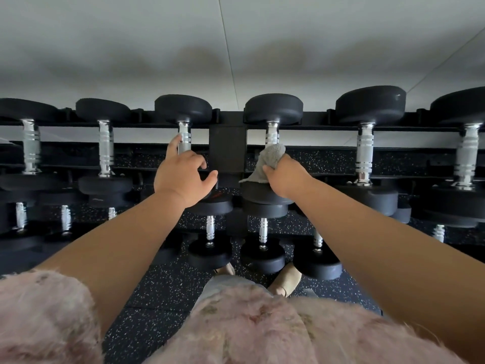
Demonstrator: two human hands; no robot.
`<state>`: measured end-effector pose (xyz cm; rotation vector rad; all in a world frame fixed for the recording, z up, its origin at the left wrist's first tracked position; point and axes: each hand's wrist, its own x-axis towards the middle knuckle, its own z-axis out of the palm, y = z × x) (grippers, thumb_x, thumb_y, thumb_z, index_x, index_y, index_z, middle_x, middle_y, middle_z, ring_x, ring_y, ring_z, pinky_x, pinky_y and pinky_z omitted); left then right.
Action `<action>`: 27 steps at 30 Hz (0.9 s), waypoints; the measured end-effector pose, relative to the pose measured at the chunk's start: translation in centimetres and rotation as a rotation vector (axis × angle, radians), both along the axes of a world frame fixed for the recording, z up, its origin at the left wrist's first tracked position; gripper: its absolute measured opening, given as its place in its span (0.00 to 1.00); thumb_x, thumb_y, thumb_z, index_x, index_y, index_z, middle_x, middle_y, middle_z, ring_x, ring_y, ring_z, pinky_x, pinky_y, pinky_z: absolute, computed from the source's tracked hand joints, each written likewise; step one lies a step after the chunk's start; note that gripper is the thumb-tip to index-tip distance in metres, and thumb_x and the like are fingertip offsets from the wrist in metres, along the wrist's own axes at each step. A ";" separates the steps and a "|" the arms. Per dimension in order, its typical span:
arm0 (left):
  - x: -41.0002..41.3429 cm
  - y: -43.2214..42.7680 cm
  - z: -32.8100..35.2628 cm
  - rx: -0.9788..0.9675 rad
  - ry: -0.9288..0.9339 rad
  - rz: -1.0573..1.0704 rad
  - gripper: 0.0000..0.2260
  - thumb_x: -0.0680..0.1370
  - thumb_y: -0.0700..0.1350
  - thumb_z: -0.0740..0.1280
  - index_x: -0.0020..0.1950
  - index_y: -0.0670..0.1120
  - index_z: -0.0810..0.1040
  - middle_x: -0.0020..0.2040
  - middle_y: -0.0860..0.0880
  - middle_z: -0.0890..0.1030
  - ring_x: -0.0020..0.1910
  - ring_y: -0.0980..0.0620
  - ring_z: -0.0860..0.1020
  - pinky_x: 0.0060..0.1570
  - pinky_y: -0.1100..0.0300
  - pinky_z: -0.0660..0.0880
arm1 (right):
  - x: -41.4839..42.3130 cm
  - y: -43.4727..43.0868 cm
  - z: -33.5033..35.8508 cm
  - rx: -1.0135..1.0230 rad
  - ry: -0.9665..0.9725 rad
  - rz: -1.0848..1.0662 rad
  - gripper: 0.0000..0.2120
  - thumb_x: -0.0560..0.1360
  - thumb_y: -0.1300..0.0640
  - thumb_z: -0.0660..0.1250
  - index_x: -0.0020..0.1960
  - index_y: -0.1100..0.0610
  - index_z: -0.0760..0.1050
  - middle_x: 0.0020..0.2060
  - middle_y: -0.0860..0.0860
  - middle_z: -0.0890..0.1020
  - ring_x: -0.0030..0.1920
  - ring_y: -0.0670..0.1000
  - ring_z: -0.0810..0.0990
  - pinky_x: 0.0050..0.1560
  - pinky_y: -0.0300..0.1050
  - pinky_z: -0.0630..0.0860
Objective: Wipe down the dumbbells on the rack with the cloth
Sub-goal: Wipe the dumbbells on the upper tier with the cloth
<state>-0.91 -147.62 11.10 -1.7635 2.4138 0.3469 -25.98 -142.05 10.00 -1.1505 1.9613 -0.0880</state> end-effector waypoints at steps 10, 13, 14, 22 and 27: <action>0.2 -0.1 -0.3 -0.008 -0.020 -0.009 0.18 0.78 0.67 0.61 0.50 0.55 0.82 0.54 0.58 0.83 0.84 0.48 0.51 0.49 0.49 0.81 | -2.2 -2.1 0.4 -0.060 -0.146 0.020 0.24 0.85 0.42 0.57 0.71 0.59 0.68 0.55 0.58 0.81 0.47 0.53 0.79 0.44 0.44 0.73; 0.1 -0.2 -0.2 -0.014 -0.018 -0.007 0.18 0.78 0.66 0.62 0.50 0.54 0.82 0.54 0.58 0.83 0.84 0.48 0.51 0.48 0.49 0.81 | -1.8 -0.5 0.1 0.131 -0.049 0.207 0.27 0.86 0.42 0.55 0.74 0.62 0.66 0.60 0.61 0.81 0.57 0.59 0.80 0.57 0.49 0.75; 0.0 -0.1 -0.1 -0.012 -0.021 -0.006 0.17 0.78 0.66 0.63 0.50 0.54 0.82 0.54 0.58 0.83 0.84 0.48 0.51 0.47 0.49 0.81 | -1.6 -0.3 0.4 0.156 -0.015 0.213 0.28 0.86 0.42 0.54 0.75 0.62 0.65 0.63 0.62 0.79 0.60 0.60 0.79 0.60 0.50 0.73; 0.1 -0.1 -0.1 -0.006 -0.010 0.003 0.15 0.78 0.64 0.64 0.49 0.54 0.81 0.53 0.59 0.82 0.84 0.49 0.51 0.50 0.49 0.80 | -2.3 -4.8 1.1 -0.132 -0.139 -0.292 0.23 0.85 0.42 0.57 0.68 0.61 0.71 0.56 0.58 0.81 0.49 0.55 0.79 0.46 0.45 0.71; 0.2 -0.1 0.0 -0.007 0.010 0.018 0.11 0.78 0.60 0.66 0.47 0.54 0.81 0.52 0.59 0.82 0.84 0.50 0.52 0.48 0.50 0.79 | -1.7 -1.8 0.4 -0.001 -0.087 -0.020 0.23 0.86 0.45 0.57 0.68 0.63 0.71 0.47 0.56 0.79 0.46 0.54 0.80 0.40 0.44 0.70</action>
